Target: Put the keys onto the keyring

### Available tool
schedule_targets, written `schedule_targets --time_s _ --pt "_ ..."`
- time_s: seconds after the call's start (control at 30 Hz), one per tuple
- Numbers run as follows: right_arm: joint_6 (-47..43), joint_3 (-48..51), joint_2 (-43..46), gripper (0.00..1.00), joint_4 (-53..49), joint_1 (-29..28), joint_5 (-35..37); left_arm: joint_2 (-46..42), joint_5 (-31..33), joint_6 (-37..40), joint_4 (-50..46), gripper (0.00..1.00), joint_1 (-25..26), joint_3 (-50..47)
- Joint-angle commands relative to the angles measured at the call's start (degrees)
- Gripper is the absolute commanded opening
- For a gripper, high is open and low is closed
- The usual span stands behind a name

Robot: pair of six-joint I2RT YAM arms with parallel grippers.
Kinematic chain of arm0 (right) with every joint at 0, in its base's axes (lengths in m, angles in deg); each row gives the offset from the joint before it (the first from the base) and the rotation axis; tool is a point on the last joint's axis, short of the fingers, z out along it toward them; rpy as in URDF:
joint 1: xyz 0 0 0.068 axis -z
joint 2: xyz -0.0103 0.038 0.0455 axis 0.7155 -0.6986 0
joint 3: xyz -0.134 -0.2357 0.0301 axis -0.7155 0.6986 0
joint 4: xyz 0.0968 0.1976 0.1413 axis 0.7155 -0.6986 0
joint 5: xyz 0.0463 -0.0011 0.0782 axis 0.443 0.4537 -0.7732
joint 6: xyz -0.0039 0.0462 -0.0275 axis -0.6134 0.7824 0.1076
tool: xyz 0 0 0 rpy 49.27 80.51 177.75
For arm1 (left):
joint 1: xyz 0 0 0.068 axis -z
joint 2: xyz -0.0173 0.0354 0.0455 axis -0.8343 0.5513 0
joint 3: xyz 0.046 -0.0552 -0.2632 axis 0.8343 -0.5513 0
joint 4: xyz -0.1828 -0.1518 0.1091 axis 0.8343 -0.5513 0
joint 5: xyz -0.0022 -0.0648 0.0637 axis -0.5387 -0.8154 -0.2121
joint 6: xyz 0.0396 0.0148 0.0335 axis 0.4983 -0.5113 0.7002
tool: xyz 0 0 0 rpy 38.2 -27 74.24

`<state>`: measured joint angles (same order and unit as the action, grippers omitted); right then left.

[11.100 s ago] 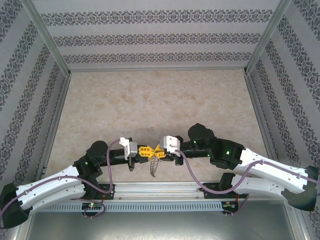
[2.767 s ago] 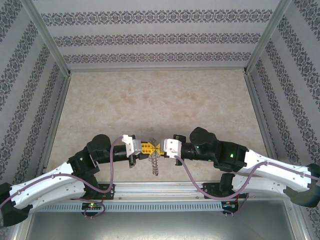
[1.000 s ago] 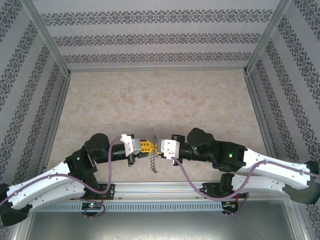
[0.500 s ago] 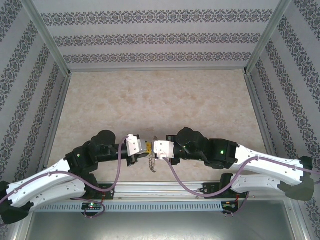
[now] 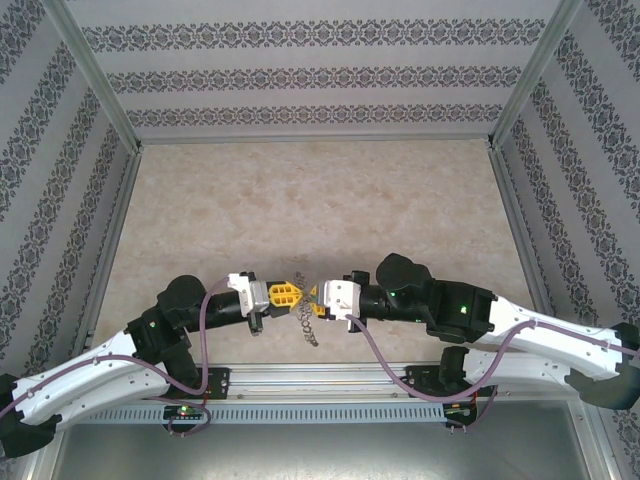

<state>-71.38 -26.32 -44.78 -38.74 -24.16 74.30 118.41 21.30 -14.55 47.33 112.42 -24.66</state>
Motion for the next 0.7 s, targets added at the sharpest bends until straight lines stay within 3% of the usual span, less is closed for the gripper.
schedule_targets --time_s 0.0,0.27,0.43,0.67 --pt "1.83 1.22 0.68 0.2 1.02 0.33 -2.45 -0.22 -1.57 -2.47 9.84 0.0 -0.12 -0.3" --pt "1.13 0.96 -0.37 0.09 1.43 1.2 -2.59 0.89 -1.81 -3.69 13.02 0.0 -0.15 -1.19" --pt "1.31 1.35 -0.12 0.09 1.6 1.22 -2.24 1.11 -1.73 -3.79 13.13 0.0 -0.16 -1.34" --pt "4.42 4.45 2.19 0.29 3.26 1.41 -1.69 0.76 0.01 -2.57 10.04 0.0 -0.15 -0.7"
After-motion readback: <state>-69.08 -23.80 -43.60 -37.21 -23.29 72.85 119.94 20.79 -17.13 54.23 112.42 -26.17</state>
